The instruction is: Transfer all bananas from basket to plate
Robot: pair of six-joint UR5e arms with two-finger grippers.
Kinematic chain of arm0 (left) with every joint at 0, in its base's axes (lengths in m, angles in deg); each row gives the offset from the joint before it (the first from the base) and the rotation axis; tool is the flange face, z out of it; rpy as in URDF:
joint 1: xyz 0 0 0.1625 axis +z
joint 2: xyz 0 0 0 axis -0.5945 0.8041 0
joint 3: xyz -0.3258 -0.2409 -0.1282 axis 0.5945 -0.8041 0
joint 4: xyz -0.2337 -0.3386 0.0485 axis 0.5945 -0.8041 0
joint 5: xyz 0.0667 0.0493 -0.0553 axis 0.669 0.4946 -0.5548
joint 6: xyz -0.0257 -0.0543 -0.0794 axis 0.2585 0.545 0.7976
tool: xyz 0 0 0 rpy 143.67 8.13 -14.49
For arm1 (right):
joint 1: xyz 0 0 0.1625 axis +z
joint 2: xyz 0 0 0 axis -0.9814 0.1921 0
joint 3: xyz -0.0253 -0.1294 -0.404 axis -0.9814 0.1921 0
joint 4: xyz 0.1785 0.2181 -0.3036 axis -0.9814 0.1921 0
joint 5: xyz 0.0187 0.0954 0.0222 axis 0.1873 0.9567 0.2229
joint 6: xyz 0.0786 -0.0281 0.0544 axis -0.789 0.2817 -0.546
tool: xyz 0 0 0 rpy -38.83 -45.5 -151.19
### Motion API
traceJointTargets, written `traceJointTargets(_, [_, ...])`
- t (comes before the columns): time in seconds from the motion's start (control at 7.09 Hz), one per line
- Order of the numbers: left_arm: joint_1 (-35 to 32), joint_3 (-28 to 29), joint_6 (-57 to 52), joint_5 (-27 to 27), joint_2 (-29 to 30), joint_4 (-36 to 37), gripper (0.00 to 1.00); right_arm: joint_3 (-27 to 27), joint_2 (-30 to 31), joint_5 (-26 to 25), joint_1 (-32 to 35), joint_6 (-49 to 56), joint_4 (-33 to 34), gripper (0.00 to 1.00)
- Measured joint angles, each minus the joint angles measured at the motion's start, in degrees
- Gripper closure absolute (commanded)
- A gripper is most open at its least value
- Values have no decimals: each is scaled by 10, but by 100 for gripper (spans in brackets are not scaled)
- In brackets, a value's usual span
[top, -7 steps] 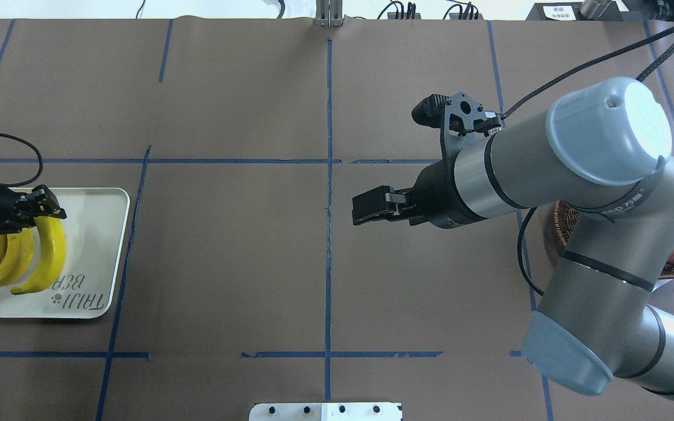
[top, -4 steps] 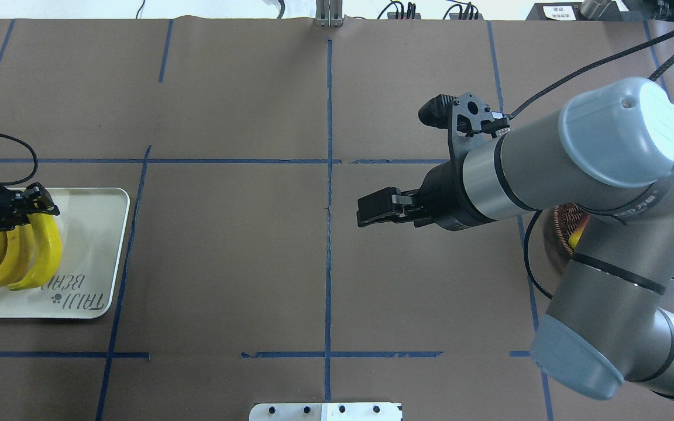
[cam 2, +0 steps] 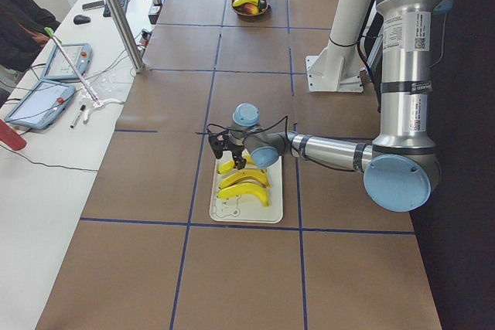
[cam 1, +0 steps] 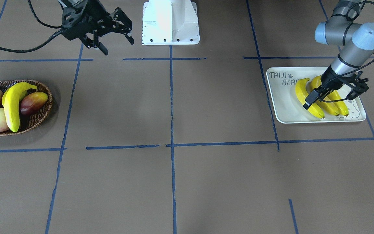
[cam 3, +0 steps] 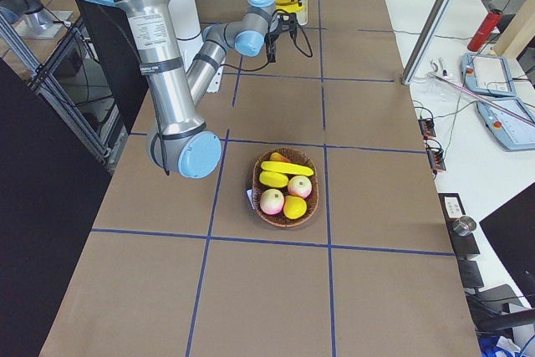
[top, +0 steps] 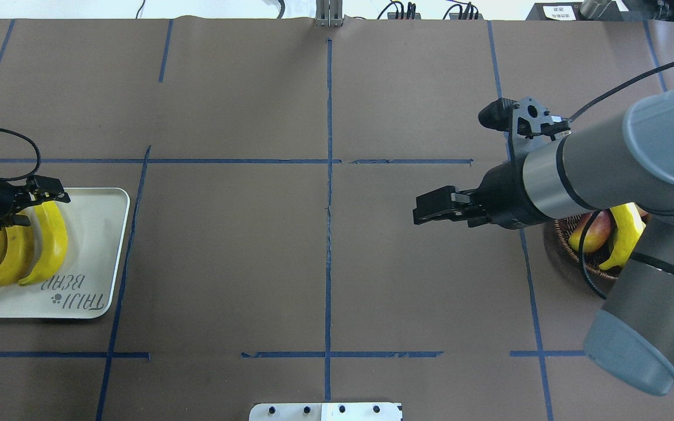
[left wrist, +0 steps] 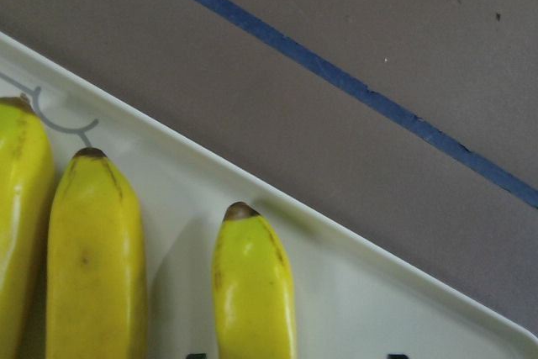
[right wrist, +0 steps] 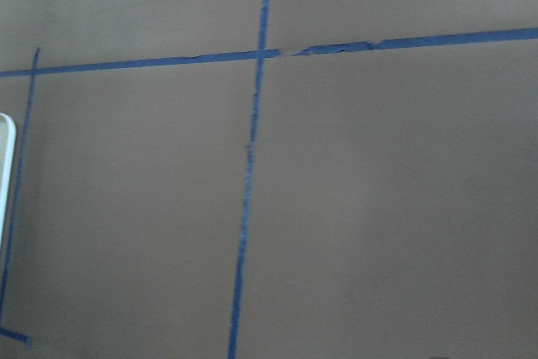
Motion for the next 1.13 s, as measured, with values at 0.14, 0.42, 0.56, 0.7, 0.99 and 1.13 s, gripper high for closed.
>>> traceJointTargets(0.14, [-1, -13, 0, -4, -1, 2, 0, -1, 29, 6, 19, 3, 1, 0])
traceJointTargets(0.42, [-1, -68, 2, -9, 1, 54, 0, 2, 94, 5, 53, 4, 2, 0])
traceJointTargets(0.56, [0, -102, 6, -9, 8, 93, 0, 10, 123, -9, 67, 4, 3, 0])
traceJointTargets(0.7, [3, -124, 22, -9, 23, 121, 0, 23, 145, -41, 72, 4, 4, 0])
traceJointTargets(0.99, [16, -136, 60, -7, 51, 137, 0, 49, 181, -95, 75, 4, 4, 0])
traceJointTargets(1.13, [21, -136, 66, -6, 58, 139, 0, 58, 200, -106, 75, 1, 4, 0])
